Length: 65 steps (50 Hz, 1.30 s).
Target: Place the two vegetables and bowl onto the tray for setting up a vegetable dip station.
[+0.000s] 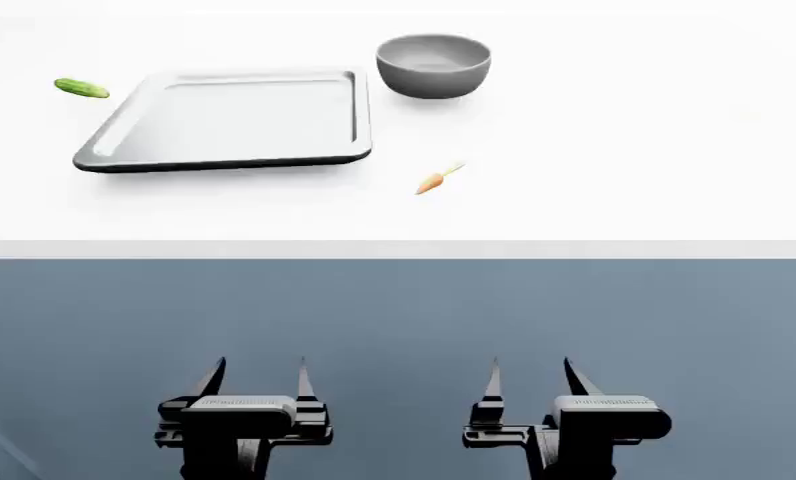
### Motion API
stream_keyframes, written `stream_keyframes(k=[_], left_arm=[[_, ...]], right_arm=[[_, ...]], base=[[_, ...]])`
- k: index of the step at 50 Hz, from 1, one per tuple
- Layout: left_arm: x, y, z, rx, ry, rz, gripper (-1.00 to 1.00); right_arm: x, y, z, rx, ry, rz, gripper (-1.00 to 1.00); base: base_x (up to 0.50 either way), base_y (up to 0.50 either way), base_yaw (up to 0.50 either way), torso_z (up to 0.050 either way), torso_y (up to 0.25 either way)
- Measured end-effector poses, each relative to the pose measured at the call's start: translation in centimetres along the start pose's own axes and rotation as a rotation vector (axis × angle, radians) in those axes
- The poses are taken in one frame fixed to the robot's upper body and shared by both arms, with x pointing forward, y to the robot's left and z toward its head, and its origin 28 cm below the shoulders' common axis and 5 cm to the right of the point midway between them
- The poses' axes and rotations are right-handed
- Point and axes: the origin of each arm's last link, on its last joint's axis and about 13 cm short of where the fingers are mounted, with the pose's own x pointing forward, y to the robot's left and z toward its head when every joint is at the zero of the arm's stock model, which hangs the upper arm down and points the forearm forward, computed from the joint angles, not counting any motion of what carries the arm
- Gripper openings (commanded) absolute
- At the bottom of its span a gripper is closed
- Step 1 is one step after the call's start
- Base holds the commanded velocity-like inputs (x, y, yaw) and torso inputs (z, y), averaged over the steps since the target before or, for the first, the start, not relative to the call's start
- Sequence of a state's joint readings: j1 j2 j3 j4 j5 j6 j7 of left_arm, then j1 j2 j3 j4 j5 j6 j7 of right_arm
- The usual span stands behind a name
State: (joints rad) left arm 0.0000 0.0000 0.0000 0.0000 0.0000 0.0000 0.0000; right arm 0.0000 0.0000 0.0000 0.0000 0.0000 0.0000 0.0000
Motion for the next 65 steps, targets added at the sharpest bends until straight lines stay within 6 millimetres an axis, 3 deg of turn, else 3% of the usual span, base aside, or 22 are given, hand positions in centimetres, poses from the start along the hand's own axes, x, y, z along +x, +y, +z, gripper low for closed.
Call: stream_keyframes(k=[16,21,29,33,40,46,54,65], left_arm=[[0.0,0.0,0.1,0.033,0.016,0.006,1.0],[0.3,-0.5,2.1,0.081,0.034,0.006,1.0],[1.4,-1.4,9.3,0.093,0.045,0.01,1.0],[2.3,-1.6,13.4,0.069,0.034,0.029,1.0],[6.3,-1.0,21.5,0.007,0.004,0.183,1.0],[5.9,-1.8,27.4,-0.002,-0.009,0.138,1.0],[4.0,-0.8,31.7,0.007,-0.04,0.074,1.0],[2.6,0.0,33.7,0.014,-0.067,0.034,1.0]], right_arm=[[0.0,0.0,0.0,-0.005,0.016,-0.011,1.0],[0.3,-0.2,1.4,-0.002,0.015,-0.013,1.0],[1.3,-0.9,7.3,0.003,-0.003,-0.037,1.0],[2.2,-1.4,11.9,0.01,-0.026,-0.049,1.0],[5.1,-1.9,20.6,0.044,-0.092,-0.046,1.0],[5.4,-2.5,26.3,0.038,-0.131,-0.04,1.0],[4.5,-3.3,30.1,-0.011,-0.179,-0.032,1.0],[3.5,-3.8,32.0,-0.063,-0.211,-0.026,1.0]], base=[[0.0,0.0,0.0,0.0,0.0],[0.0,0.0,0.0,0.0,0.0],[0.0,0.0,0.0,0.0,0.0],[0.0,0.0,0.0,0.0,0.0],[0.0,0.0,0.0,0.0,0.0],[0.03,0.17,0.0,0.0,0.0],[0.23,0.43,0.0,0.0,0.0],[0.49,0.19,0.0,0.0,0.0]])
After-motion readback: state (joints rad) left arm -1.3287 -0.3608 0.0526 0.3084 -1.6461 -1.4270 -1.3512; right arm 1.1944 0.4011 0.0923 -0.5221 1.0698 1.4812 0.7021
